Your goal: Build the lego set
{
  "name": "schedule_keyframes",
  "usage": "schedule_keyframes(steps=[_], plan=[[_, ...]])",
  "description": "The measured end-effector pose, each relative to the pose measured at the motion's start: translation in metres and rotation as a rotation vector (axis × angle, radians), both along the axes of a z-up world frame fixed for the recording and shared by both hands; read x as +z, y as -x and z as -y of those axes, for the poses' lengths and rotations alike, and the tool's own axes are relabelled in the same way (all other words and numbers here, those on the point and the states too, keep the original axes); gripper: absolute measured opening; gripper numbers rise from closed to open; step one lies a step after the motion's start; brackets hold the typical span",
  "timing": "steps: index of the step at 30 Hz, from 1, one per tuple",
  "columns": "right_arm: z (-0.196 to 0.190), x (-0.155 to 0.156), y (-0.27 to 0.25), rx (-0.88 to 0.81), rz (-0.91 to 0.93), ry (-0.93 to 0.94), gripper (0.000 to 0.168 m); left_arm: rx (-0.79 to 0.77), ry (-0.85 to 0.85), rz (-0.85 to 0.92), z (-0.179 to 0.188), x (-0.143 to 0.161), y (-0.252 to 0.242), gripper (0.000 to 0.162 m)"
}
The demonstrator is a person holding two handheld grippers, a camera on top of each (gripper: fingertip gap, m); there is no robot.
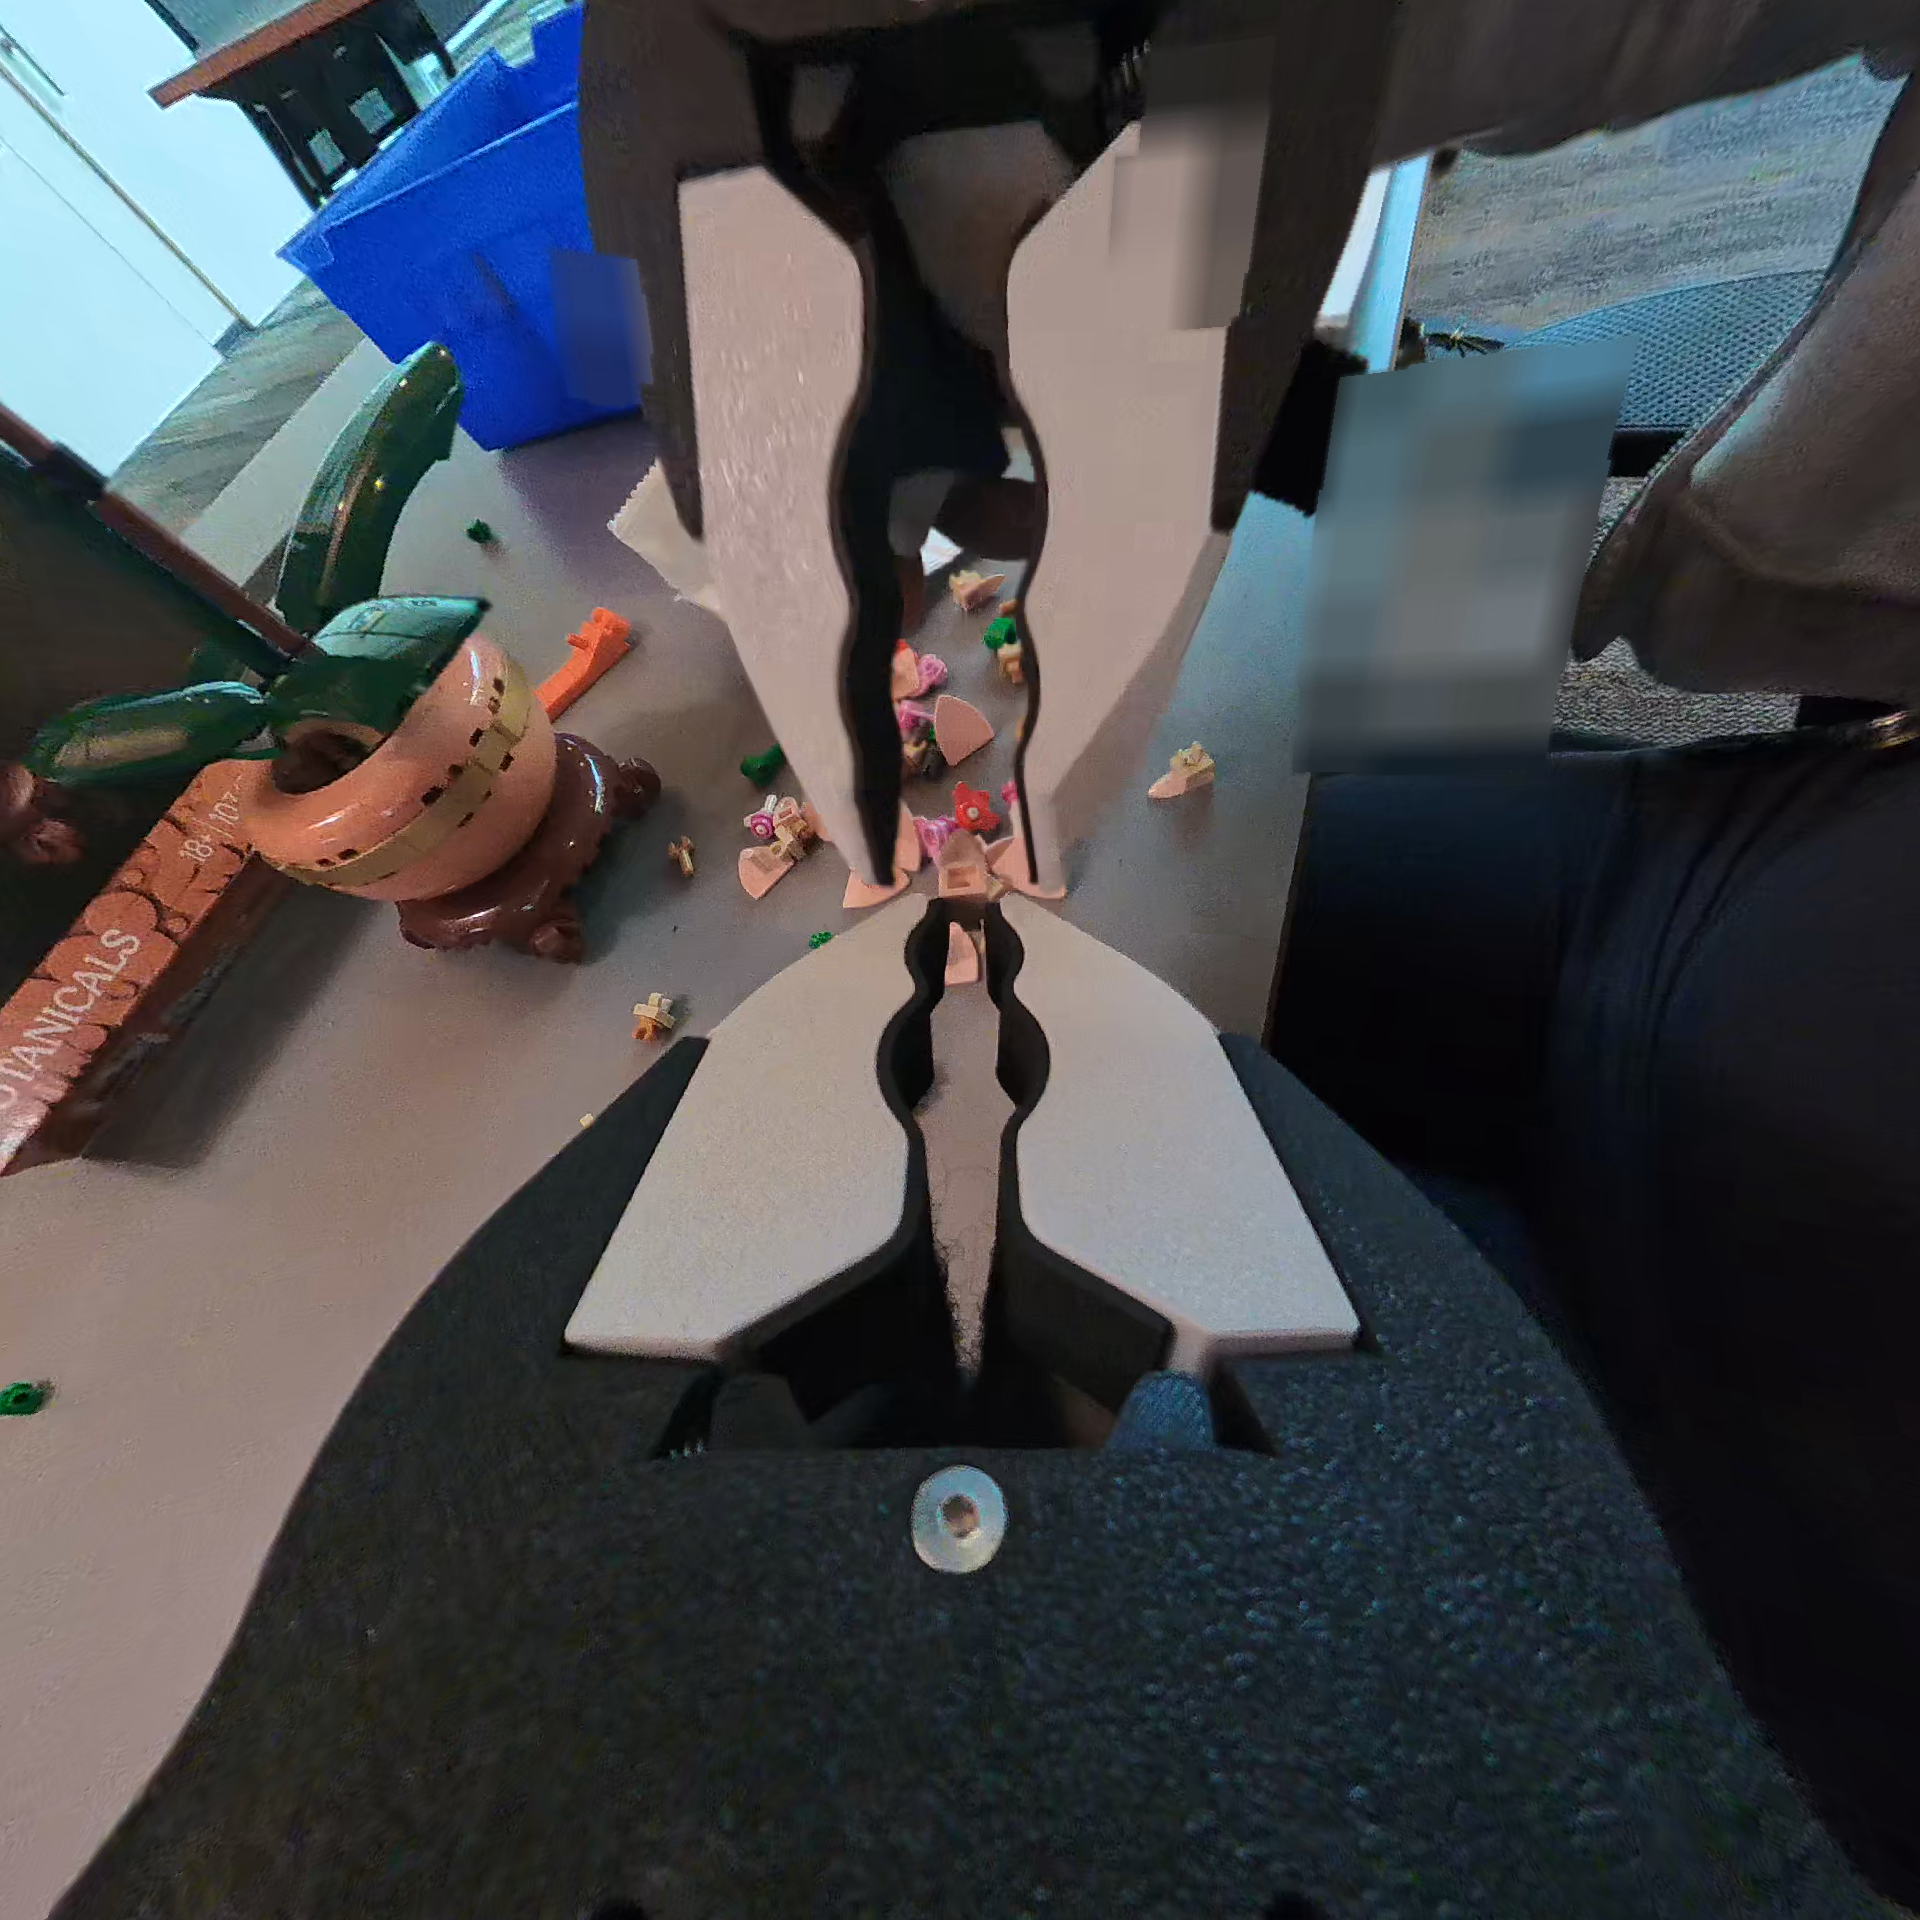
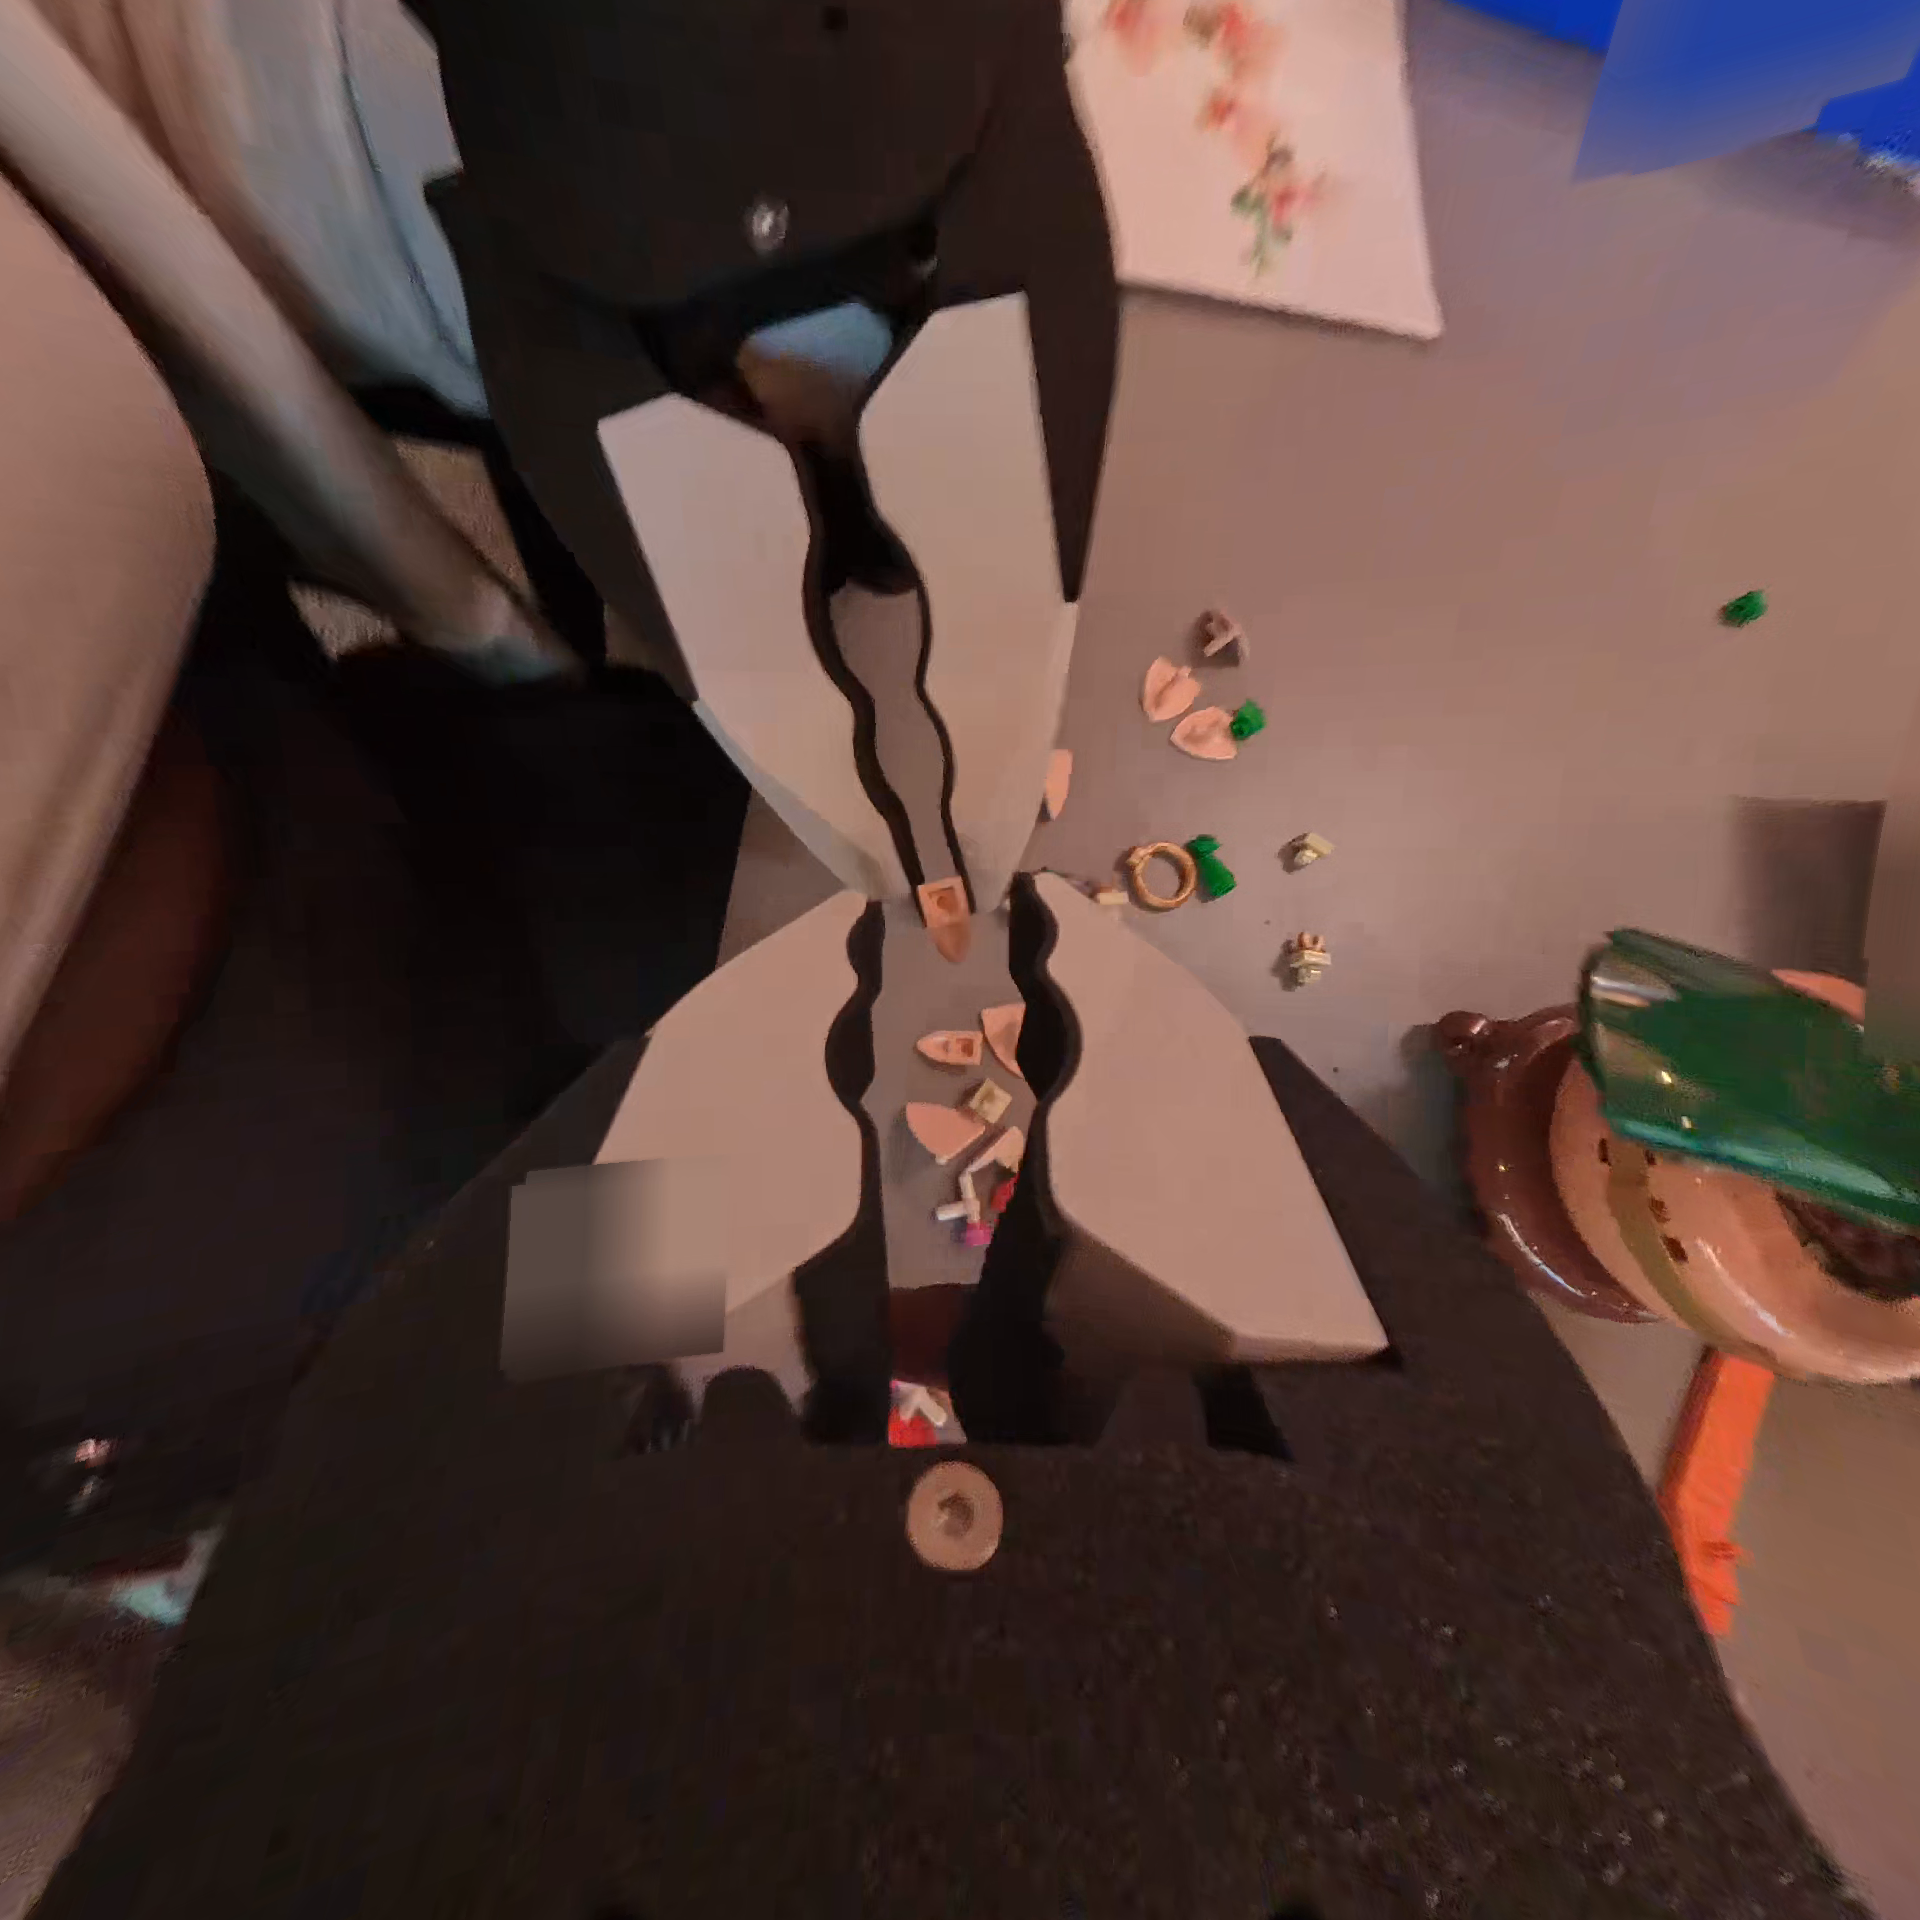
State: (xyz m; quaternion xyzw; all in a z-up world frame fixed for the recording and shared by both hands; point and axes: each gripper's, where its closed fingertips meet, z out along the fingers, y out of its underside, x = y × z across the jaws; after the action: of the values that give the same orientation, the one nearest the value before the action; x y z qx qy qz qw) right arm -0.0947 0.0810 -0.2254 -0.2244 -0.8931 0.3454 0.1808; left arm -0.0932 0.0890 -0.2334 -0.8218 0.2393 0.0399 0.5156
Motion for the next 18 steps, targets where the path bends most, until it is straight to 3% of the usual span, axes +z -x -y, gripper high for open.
schedule_keyframes(steps=[3,11,13,18], plan=[[-0.001,-0.005,0.002,0.034,0.007,-0.119,0.008,0.007,0.011,-0.018,0.002,-0.001,0.002,0.006],[0.0,-0.011,0.001,0.046,-0.003,-0.157,0.007,-0.007,0.024,-0.007,0.003,-0.004,0.001,0.006],[-0.001,-0.007,0.002,0.031,-0.047,-0.107,0.006,0.001,-0.012,0.011,0.002,0.0,0.002,0.007],[-0.002,0.008,0.002,-0.028,-0.129,0.228,0.006,-0.034,-0.112,0.167,0.0,0.016,0.0,0.003]])
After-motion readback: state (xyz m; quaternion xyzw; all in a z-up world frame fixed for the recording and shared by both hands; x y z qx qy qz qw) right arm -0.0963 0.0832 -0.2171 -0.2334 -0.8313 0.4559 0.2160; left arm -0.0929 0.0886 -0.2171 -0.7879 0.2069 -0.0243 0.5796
